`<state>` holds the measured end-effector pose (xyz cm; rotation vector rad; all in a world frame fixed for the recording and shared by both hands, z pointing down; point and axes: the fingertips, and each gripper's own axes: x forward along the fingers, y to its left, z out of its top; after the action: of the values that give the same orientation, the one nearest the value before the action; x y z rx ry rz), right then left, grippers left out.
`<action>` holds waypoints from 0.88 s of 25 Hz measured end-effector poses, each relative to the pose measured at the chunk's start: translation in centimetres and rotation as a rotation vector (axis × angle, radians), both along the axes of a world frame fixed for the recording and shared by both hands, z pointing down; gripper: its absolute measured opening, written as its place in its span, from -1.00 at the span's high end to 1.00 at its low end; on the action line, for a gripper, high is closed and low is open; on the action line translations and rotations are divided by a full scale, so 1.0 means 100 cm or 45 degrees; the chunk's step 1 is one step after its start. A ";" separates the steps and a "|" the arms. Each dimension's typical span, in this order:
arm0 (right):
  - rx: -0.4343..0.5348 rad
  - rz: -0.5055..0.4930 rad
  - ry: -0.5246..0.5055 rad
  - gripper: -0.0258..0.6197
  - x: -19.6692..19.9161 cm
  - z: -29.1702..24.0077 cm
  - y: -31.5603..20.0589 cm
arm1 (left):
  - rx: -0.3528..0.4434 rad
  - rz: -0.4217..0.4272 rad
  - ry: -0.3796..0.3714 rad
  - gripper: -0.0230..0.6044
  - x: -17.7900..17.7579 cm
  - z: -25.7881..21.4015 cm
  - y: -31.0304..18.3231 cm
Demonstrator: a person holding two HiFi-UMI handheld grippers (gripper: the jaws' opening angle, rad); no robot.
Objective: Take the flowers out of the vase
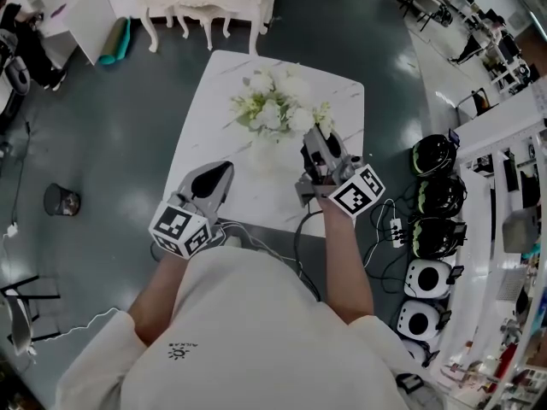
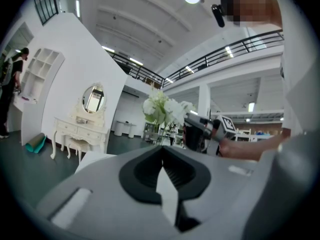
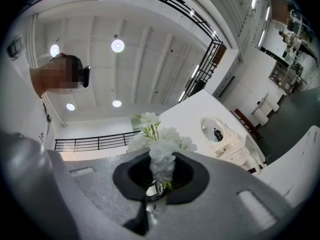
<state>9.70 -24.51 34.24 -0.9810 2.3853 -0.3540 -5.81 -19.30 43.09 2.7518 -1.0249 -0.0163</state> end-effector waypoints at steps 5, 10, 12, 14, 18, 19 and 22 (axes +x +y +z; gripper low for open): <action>0.043 0.007 -0.012 0.84 0.000 -0.015 0.005 | 0.002 0.003 0.004 0.96 -0.002 0.000 0.003; 0.079 0.008 -0.035 0.84 -0.001 -0.030 0.009 | 0.009 0.009 0.008 0.96 -0.001 -0.004 0.002; 0.092 0.007 -0.049 0.84 -0.001 -0.035 0.011 | 0.009 0.012 0.007 0.96 -0.001 -0.005 0.003; 0.108 0.005 -0.059 0.84 -0.002 -0.042 0.013 | 0.008 0.013 0.007 0.96 -0.002 -0.005 0.003; 0.140 0.002 -0.062 0.84 -0.003 -0.052 0.018 | 0.008 0.017 0.008 0.96 -0.002 -0.004 0.003; 0.147 0.003 -0.064 0.84 -0.003 -0.054 0.019 | 0.008 0.018 0.008 0.96 -0.002 -0.003 0.003; 0.164 0.005 -0.073 0.84 -0.001 -0.059 0.021 | 0.010 0.024 0.010 0.96 0.000 -0.002 0.003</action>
<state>9.63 -22.36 28.39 -0.9043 2.3230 -0.2206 -5.81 -19.02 42.85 2.7662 -0.9991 -0.0282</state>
